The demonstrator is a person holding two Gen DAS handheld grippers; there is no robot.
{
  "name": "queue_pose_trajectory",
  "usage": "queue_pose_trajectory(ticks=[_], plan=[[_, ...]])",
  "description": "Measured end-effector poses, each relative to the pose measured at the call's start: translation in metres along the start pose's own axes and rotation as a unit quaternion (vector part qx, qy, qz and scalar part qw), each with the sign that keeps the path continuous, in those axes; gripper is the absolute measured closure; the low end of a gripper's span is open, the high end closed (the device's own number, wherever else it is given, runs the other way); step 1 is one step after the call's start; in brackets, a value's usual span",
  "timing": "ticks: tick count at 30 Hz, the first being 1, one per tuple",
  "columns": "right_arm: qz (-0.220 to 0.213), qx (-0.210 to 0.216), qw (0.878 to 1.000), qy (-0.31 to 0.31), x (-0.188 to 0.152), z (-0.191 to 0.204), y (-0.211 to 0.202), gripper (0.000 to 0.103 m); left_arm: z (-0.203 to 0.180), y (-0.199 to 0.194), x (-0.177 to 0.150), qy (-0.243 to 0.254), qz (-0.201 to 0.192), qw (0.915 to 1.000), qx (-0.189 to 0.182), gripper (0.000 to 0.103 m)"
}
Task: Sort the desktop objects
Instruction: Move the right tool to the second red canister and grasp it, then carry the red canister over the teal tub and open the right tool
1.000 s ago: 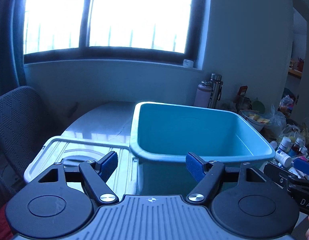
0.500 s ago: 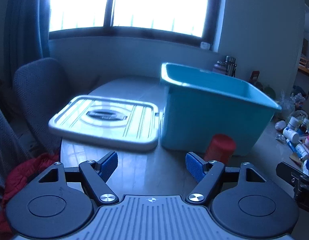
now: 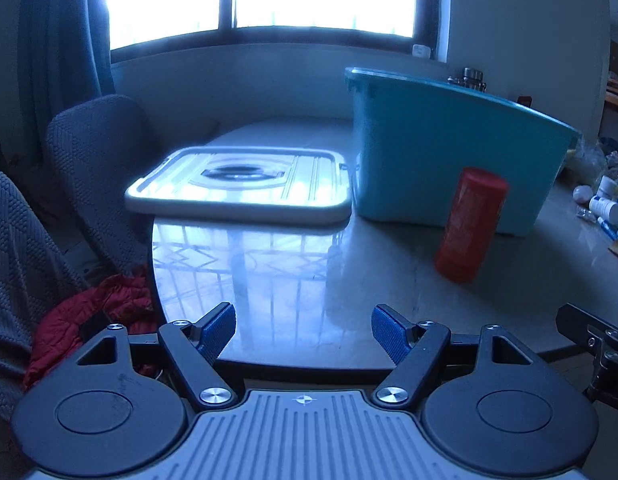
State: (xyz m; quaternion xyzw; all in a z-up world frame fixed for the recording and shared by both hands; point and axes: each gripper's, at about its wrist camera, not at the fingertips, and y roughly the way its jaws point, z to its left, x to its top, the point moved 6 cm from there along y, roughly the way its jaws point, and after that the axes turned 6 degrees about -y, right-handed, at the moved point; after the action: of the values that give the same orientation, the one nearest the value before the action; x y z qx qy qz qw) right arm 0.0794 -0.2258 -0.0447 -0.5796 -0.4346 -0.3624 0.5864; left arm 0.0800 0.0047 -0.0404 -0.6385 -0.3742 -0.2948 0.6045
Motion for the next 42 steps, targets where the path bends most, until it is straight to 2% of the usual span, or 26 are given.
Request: queue_pose_trajectory(ticks=[5,16,39,40,41,42], plan=[[0.004,0.003,1.000,0.011,-0.005,0.006,0.009,0.009,0.008,0.007,-0.001,-0.011,0.003,0.9999,0.007,0.026],[0.007,0.006,1.000,0.022,0.006,0.017,0.037,0.009,0.005,0.024,0.026,-0.021,-0.011,0.9996,0.012,0.026],[0.018,0.020,1.000,0.014,0.034,0.033,0.126,0.010,0.009,0.105,0.069,-0.035,0.002,0.9990,0.029,0.026],[0.023,0.025,0.999,0.011,0.036,0.034,0.129,0.015,0.014,0.107,0.069,-0.036,0.002,0.9989,0.031,0.026],[0.026,0.024,0.999,0.000,0.036,0.036,0.131,0.051,0.015,0.109,0.071,-0.037,0.002,0.9988,0.031,0.026],[0.029,0.019,0.999,-0.011,0.037,0.039,0.132,0.054,0.015,0.111,0.072,-0.038,0.003,0.9988,0.031,0.026]])
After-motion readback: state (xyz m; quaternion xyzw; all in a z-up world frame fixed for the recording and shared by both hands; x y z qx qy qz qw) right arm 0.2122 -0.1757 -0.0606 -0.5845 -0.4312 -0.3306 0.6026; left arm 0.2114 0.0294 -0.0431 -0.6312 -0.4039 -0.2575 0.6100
